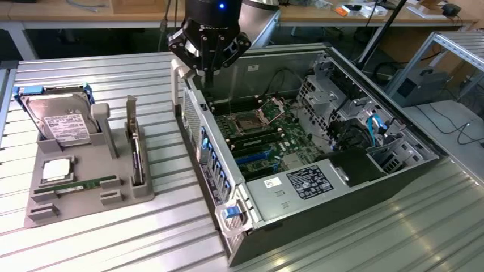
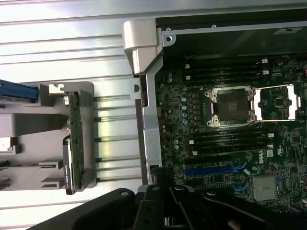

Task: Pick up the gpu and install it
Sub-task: 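Reach for the gpu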

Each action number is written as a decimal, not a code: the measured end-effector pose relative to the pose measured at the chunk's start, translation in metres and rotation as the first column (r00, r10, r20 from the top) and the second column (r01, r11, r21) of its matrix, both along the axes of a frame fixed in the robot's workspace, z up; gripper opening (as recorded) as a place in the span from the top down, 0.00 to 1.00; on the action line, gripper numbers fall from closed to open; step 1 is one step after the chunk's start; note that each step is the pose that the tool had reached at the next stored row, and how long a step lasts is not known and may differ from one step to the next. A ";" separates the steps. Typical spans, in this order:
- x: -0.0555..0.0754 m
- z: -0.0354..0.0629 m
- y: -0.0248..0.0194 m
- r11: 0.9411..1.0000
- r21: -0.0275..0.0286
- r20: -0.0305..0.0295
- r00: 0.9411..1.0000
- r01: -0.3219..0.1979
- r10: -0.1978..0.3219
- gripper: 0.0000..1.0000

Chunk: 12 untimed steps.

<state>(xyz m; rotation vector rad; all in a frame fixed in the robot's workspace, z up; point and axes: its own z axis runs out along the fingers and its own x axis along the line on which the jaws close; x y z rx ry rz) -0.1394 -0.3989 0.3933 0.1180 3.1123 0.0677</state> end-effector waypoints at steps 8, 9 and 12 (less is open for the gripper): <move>-0.003 0.0000 0.0000 1.000 0.000 0.000 1.000 0.000 0.000 0.89; -0.003 0.0000 0.0000 1.000 0.000 0.000 1.000 0.000 0.000 0.89; -0.004 0.0000 0.0000 1.000 0.000 0.000 1.000 0.000 0.000 0.89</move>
